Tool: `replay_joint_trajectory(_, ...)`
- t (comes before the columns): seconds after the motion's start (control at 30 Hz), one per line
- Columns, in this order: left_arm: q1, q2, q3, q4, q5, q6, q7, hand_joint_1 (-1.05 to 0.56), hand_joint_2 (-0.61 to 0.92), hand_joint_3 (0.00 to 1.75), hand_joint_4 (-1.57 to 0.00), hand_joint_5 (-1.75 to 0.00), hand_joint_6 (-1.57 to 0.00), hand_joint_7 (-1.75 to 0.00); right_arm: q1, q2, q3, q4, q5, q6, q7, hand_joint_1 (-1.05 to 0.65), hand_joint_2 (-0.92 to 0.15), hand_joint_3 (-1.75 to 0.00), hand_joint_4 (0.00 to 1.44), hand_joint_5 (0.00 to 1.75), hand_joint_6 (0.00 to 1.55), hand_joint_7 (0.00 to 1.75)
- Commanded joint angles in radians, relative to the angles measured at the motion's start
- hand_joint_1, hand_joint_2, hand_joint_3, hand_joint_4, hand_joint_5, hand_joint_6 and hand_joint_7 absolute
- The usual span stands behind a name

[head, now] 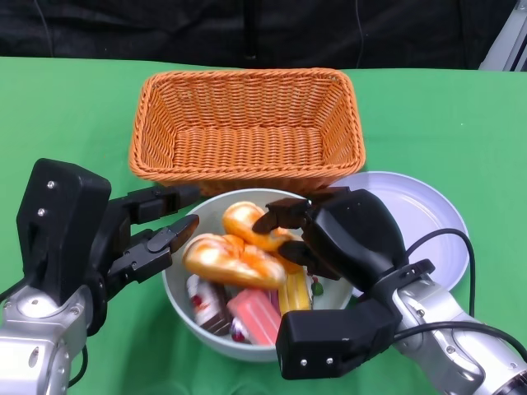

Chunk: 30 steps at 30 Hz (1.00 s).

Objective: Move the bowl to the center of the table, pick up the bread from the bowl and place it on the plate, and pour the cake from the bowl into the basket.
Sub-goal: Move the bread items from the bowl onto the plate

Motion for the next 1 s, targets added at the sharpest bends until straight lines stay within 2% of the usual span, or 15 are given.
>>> replay_joint_trajectory(0.03,-0.001,0.007,0.008,-0.006,-0.010,-0.004,-0.007,-0.50,0.92,0.31,-0.45,-0.25,-0.63,-0.02,0.008,-0.032,0.004,-0.010,-0.003,0.011,0.033,-0.17,-0.85,-0.34,0.89,1.74,0.63,1.73)
replay_joint_trajectory(0.13,-0.003,0.008,0.011,-0.004,-0.011,0.001,-0.007,-0.50,0.92,0.30,-0.45,-0.25,-0.63,-0.01,0.013,-0.041,0.003,-0.024,-0.002,0.012,0.041,-0.19,-0.85,-0.36,0.88,1.75,0.64,1.65)
replay_joint_trajectory(0.2,-0.002,0.011,0.009,-0.003,-0.009,-0.001,-0.010,-0.49,0.92,0.31,-0.44,-0.24,-0.63,-0.01,0.016,-0.047,0.003,-0.030,-0.004,0.012,0.040,-0.19,-0.85,-0.39,0.88,1.75,0.62,1.73)
replay_joint_trajectory(0.3,-0.002,0.021,-0.002,-0.001,0.006,-0.007,-0.011,-0.49,0.92,0.32,-0.43,-0.24,-0.62,-0.01,0.021,-0.056,0.002,-0.039,-0.006,0.004,0.033,-0.20,-0.85,-0.44,0.87,1.75,0.62,1.74)
replay_joint_trajectory(0.4,-0.002,0.020,0.000,0.000,0.003,-0.007,-0.011,-0.49,0.92,0.32,-0.43,-0.23,-0.62,0.00,0.027,-0.063,0.000,-0.052,-0.005,-0.003,0.028,-0.19,-0.79,-0.58,0.87,1.75,0.63,1.75)
replay_joint_trajectory(0.43,-0.002,0.019,0.001,0.002,0.001,-0.008,-0.010,-0.48,0.92,0.32,-0.43,-0.23,-0.62,-0.01,0.031,-0.066,-0.001,-0.059,-0.004,-0.006,0.028,-0.19,-0.70,-0.74,0.87,1.75,0.64,1.75)
replay_joint_trajectory(0.5,-0.003,0.016,0.003,0.004,-0.002,-0.005,-0.009,-0.48,0.92,0.33,-0.43,-0.23,-0.62,-0.01,0.037,-0.071,-0.003,-0.074,-0.003,-0.008,0.030,-0.18,-0.64,-0.86,0.87,1.75,0.64,1.75)
replay_joint_trajectory(0.77,-0.001,0.008,0.006,0.005,-0.005,-0.012,-0.006,-0.49,0.92,0.31,-0.45,-0.23,-0.64,-0.01,0.072,-0.099,-0.022,-0.176,0.008,-0.051,0.021,-0.21,-0.63,-0.93,0.86,1.75,0.62,1.75)
replay_joint_trajectory(0.83,-0.002,0.005,0.009,0.004,-0.008,-0.008,-0.004,-0.50,0.92,0.30,-0.46,-0.24,-0.63,-0.01,0.088,-0.105,-0.033,-0.231,0.011,-0.050,0.038,-0.19,-0.57,-0.98,0.85,1.75,0.61,1.75)
replay_joint_trajectory(1.0,-0.001,0.006,0.005,0.008,0.000,-0.016,-0.005,-0.48,0.92,0.31,-0.48,-0.24,-0.64,-0.01,0.128,-0.115,-0.061,-0.367,0.014,-0.038,0.087,-0.17,-0.55,-1.01,0.85,1.75,0.61,1.75)
